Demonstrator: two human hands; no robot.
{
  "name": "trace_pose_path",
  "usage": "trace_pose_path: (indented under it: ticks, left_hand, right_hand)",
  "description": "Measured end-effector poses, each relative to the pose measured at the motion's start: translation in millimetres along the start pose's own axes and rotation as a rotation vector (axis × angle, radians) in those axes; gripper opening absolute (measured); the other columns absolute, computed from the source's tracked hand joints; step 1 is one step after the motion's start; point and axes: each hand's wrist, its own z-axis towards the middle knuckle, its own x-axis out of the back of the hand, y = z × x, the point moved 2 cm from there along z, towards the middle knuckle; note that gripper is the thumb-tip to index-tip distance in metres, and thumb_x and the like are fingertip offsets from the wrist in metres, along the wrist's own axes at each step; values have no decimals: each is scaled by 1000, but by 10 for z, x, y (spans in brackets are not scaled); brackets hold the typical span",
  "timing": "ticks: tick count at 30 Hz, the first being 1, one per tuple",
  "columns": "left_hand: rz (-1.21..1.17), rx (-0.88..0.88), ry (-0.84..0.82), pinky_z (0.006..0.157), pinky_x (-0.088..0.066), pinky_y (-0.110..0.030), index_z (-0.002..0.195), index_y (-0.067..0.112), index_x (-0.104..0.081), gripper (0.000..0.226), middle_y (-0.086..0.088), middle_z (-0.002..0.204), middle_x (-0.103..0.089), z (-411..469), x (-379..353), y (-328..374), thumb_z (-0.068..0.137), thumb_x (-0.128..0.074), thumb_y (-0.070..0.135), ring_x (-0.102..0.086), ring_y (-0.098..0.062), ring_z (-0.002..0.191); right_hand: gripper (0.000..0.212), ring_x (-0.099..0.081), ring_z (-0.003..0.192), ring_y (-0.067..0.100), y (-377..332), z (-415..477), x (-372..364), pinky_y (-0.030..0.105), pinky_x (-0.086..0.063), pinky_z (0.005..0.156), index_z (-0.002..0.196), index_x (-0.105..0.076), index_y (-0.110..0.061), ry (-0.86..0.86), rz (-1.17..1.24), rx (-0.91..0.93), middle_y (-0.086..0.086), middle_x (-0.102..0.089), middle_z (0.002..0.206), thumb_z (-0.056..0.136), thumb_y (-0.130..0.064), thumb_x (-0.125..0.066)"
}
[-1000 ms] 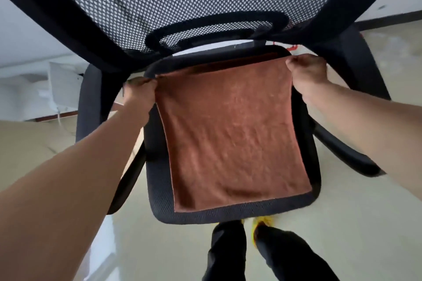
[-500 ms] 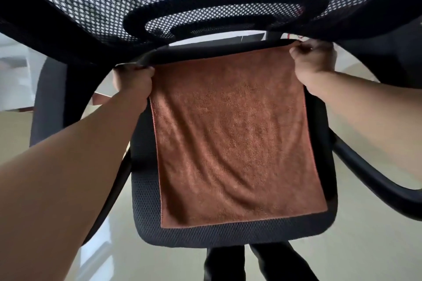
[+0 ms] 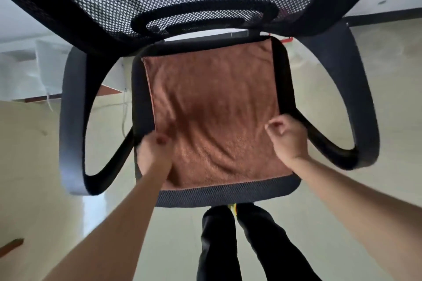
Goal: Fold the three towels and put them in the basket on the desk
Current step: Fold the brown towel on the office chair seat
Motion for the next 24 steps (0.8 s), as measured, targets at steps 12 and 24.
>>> trace_pose_path:
  ticks: [12, 24]
  left_hand:
    - [-473, 653, -140, 50, -56, -34, 75, 7, -59, 26, -17, 74, -66, -805, -116, -914, 78, -77, 25, -62, -28, 58]
    - [-1023, 867, -166, 53, -59, -29, 82, -3, -58, 11, -19, 81, -65, -1125, -121, -1017, 80, -67, -7, -64, -27, 67]
  right_hand:
    - [36, -71, 74, 21, 849, -720, 156, 36, -56, 70, 82, -62, -19, -127, 49, -527, 1, -72, 77, 76, -53, -72]
    - [11, -61, 58, 14, 895, -1109, 98, 19, -54, 47, 80, -63, -5, 71, 694, -924, 9, -63, 70, 80, -3, -74]
